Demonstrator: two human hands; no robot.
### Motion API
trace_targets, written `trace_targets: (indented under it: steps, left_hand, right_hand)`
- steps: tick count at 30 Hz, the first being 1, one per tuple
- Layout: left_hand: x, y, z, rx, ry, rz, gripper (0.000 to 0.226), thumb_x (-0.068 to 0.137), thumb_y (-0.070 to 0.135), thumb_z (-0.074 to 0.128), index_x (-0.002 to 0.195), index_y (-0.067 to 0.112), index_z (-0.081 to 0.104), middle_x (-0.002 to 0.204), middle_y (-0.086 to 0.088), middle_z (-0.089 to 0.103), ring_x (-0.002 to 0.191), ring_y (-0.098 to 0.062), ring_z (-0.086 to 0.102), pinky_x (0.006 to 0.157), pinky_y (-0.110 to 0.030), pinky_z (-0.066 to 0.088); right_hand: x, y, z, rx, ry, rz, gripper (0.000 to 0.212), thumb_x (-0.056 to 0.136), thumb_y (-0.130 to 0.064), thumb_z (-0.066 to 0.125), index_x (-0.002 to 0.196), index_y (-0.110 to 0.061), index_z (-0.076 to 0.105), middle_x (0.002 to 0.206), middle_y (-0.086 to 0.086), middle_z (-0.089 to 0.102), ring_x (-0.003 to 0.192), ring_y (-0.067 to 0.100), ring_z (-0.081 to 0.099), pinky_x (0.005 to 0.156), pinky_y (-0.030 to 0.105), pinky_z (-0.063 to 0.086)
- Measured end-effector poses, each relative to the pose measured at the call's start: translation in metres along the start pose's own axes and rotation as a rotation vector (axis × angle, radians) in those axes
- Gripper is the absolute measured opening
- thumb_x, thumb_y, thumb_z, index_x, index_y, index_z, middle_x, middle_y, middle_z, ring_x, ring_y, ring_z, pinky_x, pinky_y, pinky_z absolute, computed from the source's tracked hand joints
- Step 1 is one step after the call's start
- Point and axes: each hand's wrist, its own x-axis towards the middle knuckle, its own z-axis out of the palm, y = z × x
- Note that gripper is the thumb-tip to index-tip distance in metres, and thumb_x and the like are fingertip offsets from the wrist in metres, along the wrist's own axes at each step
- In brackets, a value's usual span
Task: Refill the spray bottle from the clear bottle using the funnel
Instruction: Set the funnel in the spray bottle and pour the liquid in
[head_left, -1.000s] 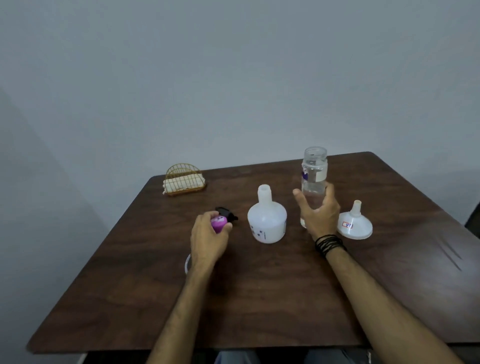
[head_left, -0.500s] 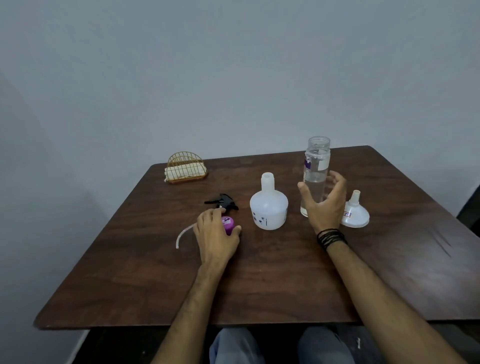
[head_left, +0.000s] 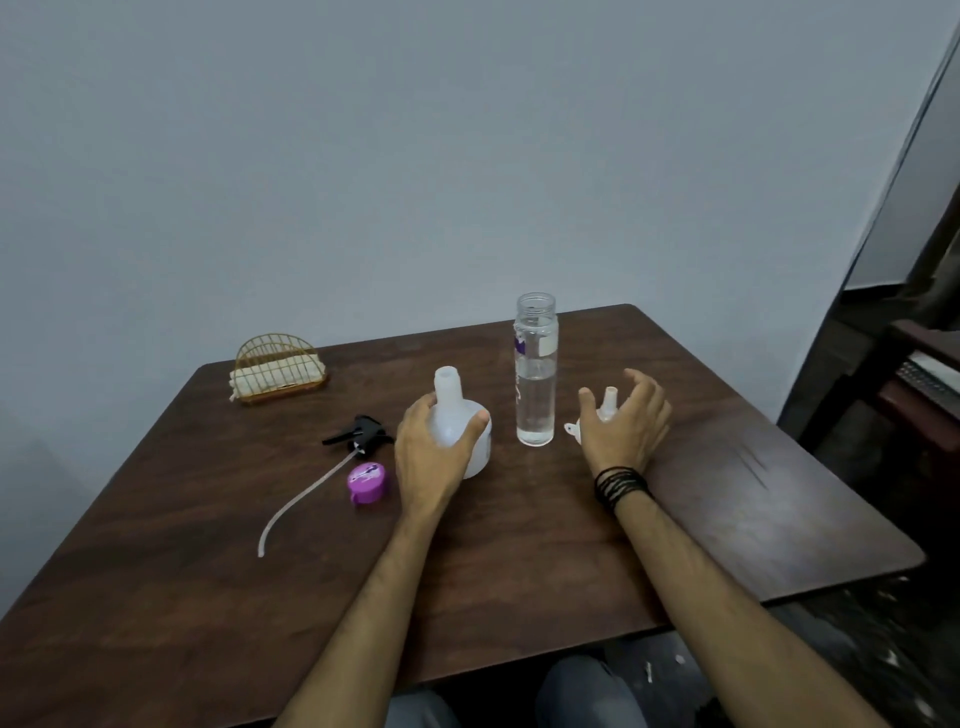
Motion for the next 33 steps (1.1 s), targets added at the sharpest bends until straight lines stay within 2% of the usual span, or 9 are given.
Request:
trace_targets:
  steps: [3,7,10,13,16,19,24,28,33]
  left_hand:
    - [-0.003,-0.006,0.011,-0.024,0.021,0.039,0.053,0.08,0.046,0.079,0.12,0.018,0.06,0.11,0.013,0.053,0.106,-0.015,0.058,0.091,-0.039,0.053]
    - [0.0,-0.012,0.013,-0.019,0.018,0.036,0.054,0.081,0.049,0.077,0.122,0.021,0.057,0.112,0.015,0.05,0.105,-0.011,0.056,0.091,-0.04,0.055]
    - [0.0,-0.014,0.013,-0.017,0.014,0.058,0.057,0.08,0.052,0.076,0.125,0.021,0.056,0.113,0.014,0.05,0.106,-0.011,0.056,0.09,-0.038,0.055]
    - [0.001,-0.017,0.014,-0.016,0.014,0.056,0.058,0.08,0.052,0.076,0.125,0.022,0.055,0.114,0.014,0.049,0.107,-0.011,0.055,0.091,-0.038,0.055]
    - [0.001,-0.016,0.014,-0.02,0.022,0.066,0.055,0.081,0.05,0.076,0.124,0.022,0.056,0.113,0.016,0.049,0.105,-0.009,0.055,0.091,-0.037,0.054]
    - [0.002,-0.017,0.016,-0.021,0.029,0.074,0.055,0.081,0.049,0.077,0.124,0.022,0.056,0.111,0.016,0.049,0.103,-0.008,0.054,0.09,-0.036,0.054]
    - [0.003,-0.02,0.017,-0.017,0.014,0.067,0.056,0.081,0.051,0.076,0.125,0.025,0.054,0.114,0.017,0.048,0.107,-0.008,0.054,0.092,-0.038,0.055]
    - [0.002,-0.019,0.015,-0.026,0.019,0.089,0.053,0.081,0.051,0.077,0.122,0.025,0.056,0.112,0.015,0.05,0.106,-0.01,0.056,0.091,-0.038,0.054]
    - [0.003,-0.021,0.015,-0.05,0.025,0.098,0.054,0.08,0.058,0.072,0.12,0.024,0.059,0.114,0.011,0.058,0.106,-0.011,0.057,0.09,-0.041,0.053]
  right_hand:
    - [0.003,0.004,-0.001,-0.022,-0.101,0.036,0.033,0.084,-0.036,0.071,0.113,-0.022,0.066,0.117,0.0,0.067,0.113,0.027,0.056,0.094,0.04,0.042]
    - [0.002,0.004,0.0,0.089,-0.123,0.067,0.017,0.088,-0.028,0.067,0.101,-0.023,0.077,0.102,0.0,0.075,0.101,0.027,0.058,0.089,0.035,0.046]
    - [-0.004,-0.002,-0.005,0.136,-0.102,-0.021,0.014,0.086,-0.027,0.071,0.097,-0.023,0.08,0.098,-0.001,0.067,0.091,0.017,0.05,0.083,0.027,0.043]
    - [-0.008,-0.009,-0.015,0.225,-0.12,-0.007,0.009,0.083,-0.031,0.075,0.085,-0.024,0.08,0.079,-0.006,0.053,0.072,0.012,0.054,0.073,0.027,0.047]
    - [-0.009,-0.007,-0.025,0.247,-0.093,-0.06,0.027,0.085,-0.038,0.072,0.066,-0.018,0.069,0.054,-0.006,0.043,0.051,0.01,0.044,0.056,0.028,0.04]
    - [-0.01,-0.009,-0.037,0.275,-0.064,-0.093,0.039,0.085,-0.045,0.064,0.062,-0.014,0.065,0.048,-0.002,0.046,0.046,0.014,0.042,0.052,0.03,0.038]
    - [-0.022,-0.032,-0.054,0.595,-0.394,0.158,0.02,0.088,-0.028,0.072,0.074,-0.014,0.074,0.058,0.009,0.064,0.049,0.013,0.05,0.047,0.025,0.04]
    - [-0.035,-0.054,-0.057,0.788,-0.625,0.344,0.013,0.095,-0.018,0.065,0.085,-0.009,0.066,0.073,0.01,0.074,0.051,0.013,0.06,0.045,0.018,0.038]
    - [-0.048,-0.082,-0.048,0.95,-0.835,0.505,0.004,0.094,-0.012,0.064,0.094,-0.01,0.06,0.101,0.013,0.077,0.07,0.013,0.064,0.062,0.022,0.045]
